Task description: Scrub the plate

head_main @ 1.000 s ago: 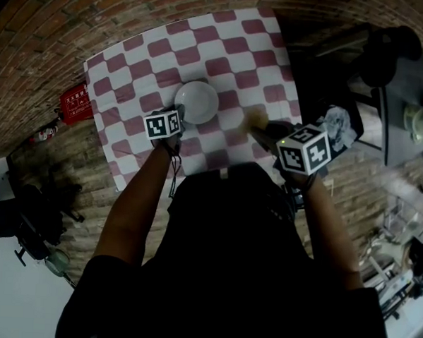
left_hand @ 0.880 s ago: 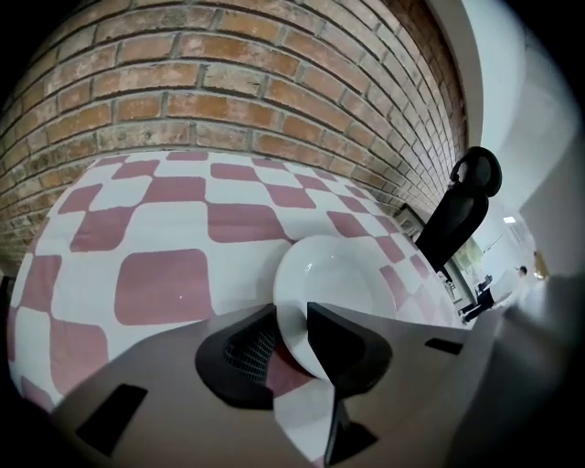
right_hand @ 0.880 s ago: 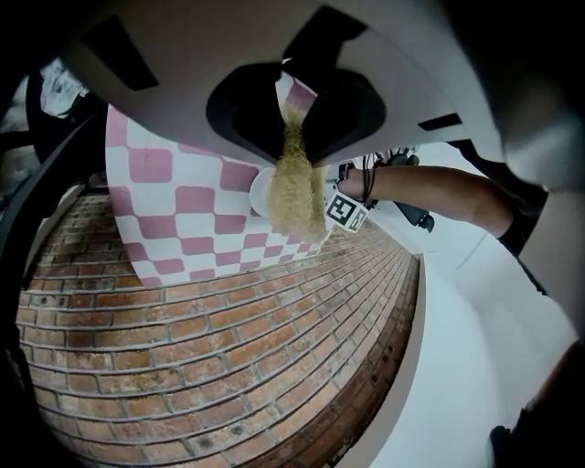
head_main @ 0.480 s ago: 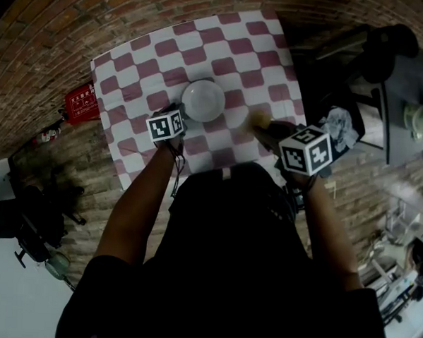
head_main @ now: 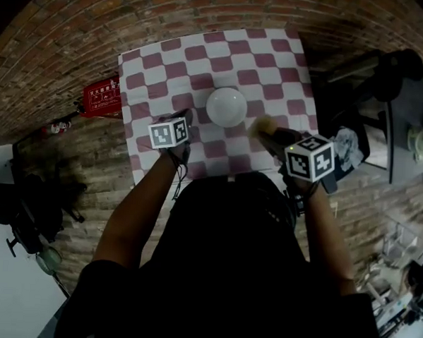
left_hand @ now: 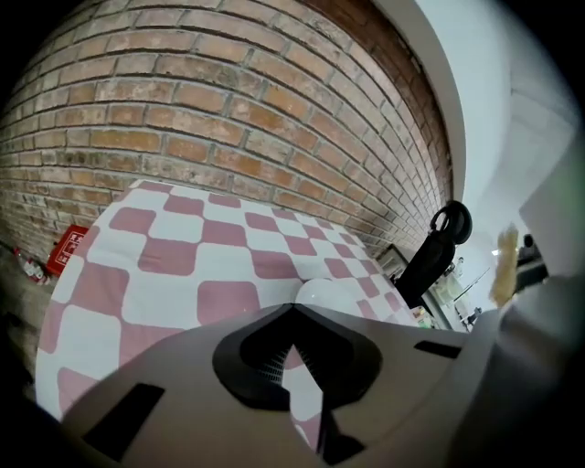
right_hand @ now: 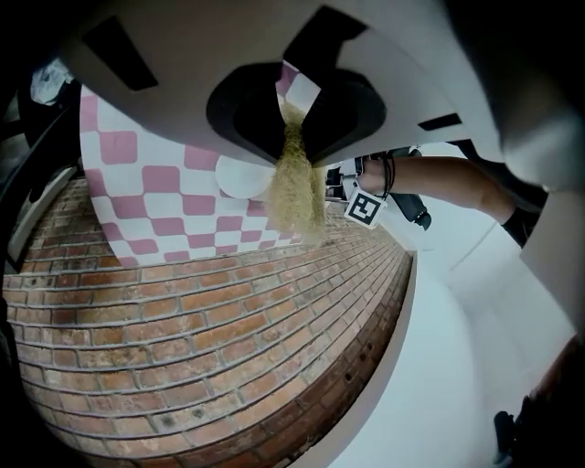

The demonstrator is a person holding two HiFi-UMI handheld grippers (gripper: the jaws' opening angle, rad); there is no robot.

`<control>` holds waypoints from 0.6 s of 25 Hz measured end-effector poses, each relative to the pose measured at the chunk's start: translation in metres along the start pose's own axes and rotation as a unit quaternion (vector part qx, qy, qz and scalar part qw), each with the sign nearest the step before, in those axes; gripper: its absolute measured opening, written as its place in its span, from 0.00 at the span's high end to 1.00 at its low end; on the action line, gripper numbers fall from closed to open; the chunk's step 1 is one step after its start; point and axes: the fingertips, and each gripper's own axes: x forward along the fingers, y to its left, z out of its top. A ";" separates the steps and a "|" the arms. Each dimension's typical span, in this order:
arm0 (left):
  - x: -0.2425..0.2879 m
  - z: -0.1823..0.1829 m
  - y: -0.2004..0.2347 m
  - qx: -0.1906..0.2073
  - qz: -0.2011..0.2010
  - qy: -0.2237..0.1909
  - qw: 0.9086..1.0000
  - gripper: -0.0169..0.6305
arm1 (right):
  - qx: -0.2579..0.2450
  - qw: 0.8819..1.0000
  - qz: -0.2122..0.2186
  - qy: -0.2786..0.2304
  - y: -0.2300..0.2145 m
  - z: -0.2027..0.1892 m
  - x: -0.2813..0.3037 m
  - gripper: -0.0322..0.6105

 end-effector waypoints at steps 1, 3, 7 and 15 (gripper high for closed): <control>-0.008 0.003 -0.003 -0.002 -0.010 -0.005 1.000 0.96 | -0.003 1.000 0.001 -0.001 0.004 0.001 0.004 0.88; -0.023 0.008 -0.012 0.001 -0.038 -0.017 0.999 0.96 | -0.011 1.000 0.004 -0.005 0.011 0.006 0.010 0.88; -0.057 0.012 -0.031 0.012 -0.088 -0.035 0.995 0.96 | -0.030 0.999 0.007 -0.009 0.023 0.019 0.015 0.88; -0.137 0.015 -0.034 -0.037 -0.079 -0.114 0.990 0.96 | -0.075 0.997 0.030 -0.011 0.026 0.027 0.003 0.88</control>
